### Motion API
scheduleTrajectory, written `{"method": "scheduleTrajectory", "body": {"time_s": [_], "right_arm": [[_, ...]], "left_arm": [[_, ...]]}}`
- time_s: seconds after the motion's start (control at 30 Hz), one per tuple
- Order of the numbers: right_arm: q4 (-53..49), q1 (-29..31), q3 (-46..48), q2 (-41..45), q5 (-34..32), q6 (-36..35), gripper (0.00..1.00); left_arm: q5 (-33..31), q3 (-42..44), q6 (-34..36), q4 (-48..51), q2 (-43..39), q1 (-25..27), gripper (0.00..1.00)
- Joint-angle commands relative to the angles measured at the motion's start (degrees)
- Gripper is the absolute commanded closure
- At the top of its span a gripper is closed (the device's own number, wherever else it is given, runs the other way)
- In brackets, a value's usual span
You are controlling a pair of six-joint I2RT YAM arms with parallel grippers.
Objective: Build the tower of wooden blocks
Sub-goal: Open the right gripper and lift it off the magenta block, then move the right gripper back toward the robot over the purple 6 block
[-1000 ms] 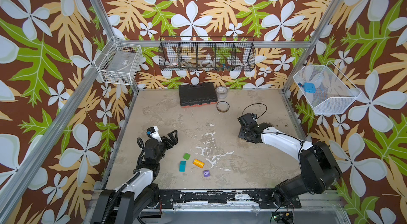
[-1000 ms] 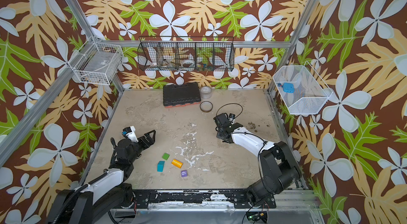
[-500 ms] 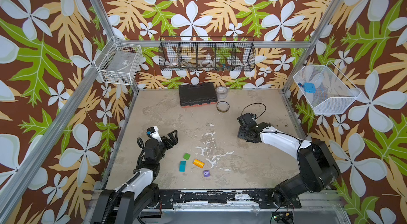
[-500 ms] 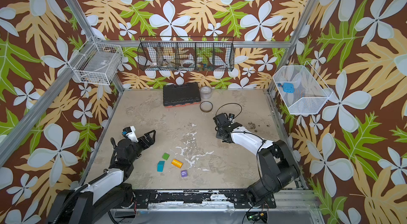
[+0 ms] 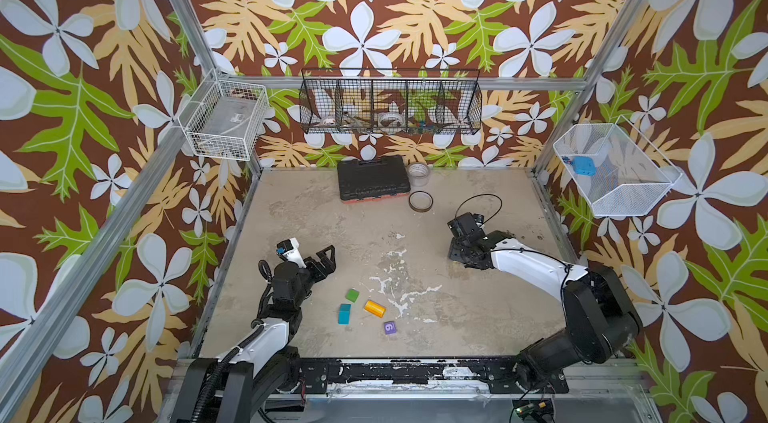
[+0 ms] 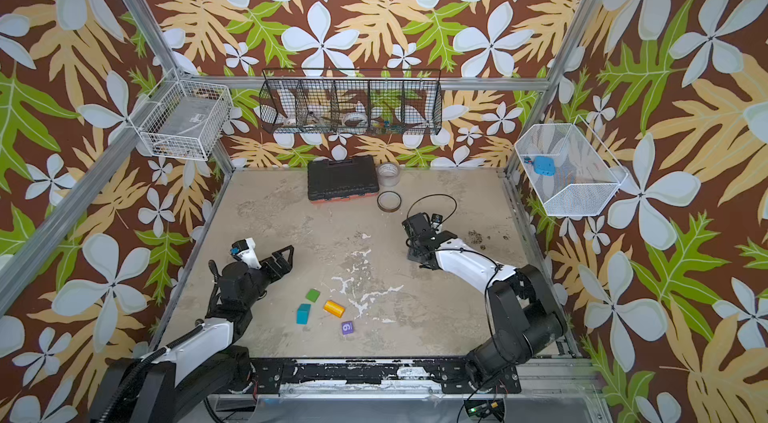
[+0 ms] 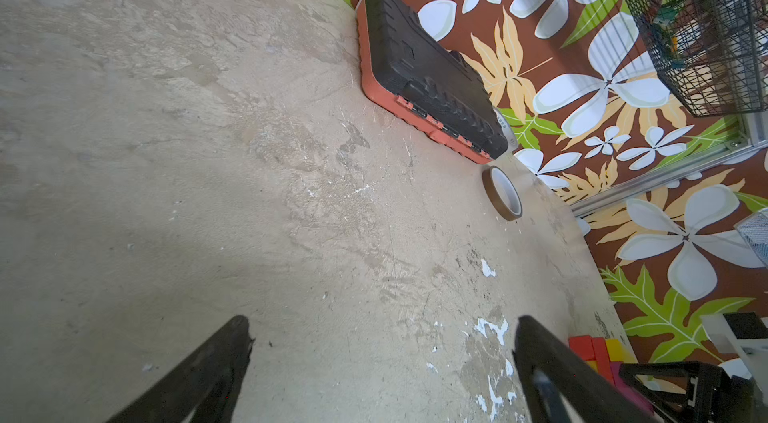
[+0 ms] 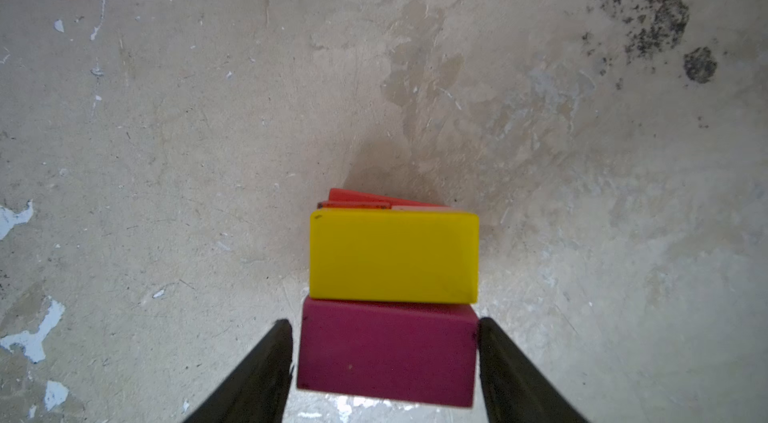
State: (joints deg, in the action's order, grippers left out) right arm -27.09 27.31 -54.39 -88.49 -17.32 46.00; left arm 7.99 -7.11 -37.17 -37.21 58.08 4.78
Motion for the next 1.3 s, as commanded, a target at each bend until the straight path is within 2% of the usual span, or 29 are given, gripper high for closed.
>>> {"method": "scheduleTrajectory", "body": {"time_s": [0.0, 0.23, 0.4, 0.57, 0.7, 0.83, 1.03, 1.27], "right_arm": [[-1.20, -0.03, -0.55, 1.59, -2.22, -0.48, 0.28], [-0.91, 0.03, 0.00, 7.62, -1.56, -3.69, 0.24], [5.06, 0.67, 4.40, 17.34, 1.43, -8.00, 0.15], [11.27, 6.51, 8.16, 27.97, 0.56, -13.14, 0.05], [16.01, 11.54, 10.53, 32.05, 2.25, -15.55, 0.04], [20.83, 17.85, 11.98, 30.86, 2.39, -17.62, 0.04], [25.86, 27.56, 10.23, 21.34, 1.77, -18.85, 0.04], [29.30, 29.62, 7.98, 9.45, 7.10, -16.44, 0.06]], "left_arm": [[0.23, 0.06, 0.67, -1.90, -0.08, -0.03, 0.00], [0.16, 0.00, 0.60, -1.91, 0.01, -0.03, 0.00], [-0.08, 0.00, 0.58, -1.90, 0.10, -0.03, 0.00], [-0.40, -0.09, 0.49, -1.69, 0.01, -0.03, 0.00], [-1.04, -0.02, 0.26, -1.32, -0.41, -0.03, 0.00], [-1.75, 0.13, 0.10, -0.51, -1.47, -0.03, 0.00], [-2.32, 0.60, -0.01, -0.56, -2.35, -0.03, 0.00], [-2.27, 0.17, -0.01, -0.49, -1.55, -0.03, 0.00]]}}
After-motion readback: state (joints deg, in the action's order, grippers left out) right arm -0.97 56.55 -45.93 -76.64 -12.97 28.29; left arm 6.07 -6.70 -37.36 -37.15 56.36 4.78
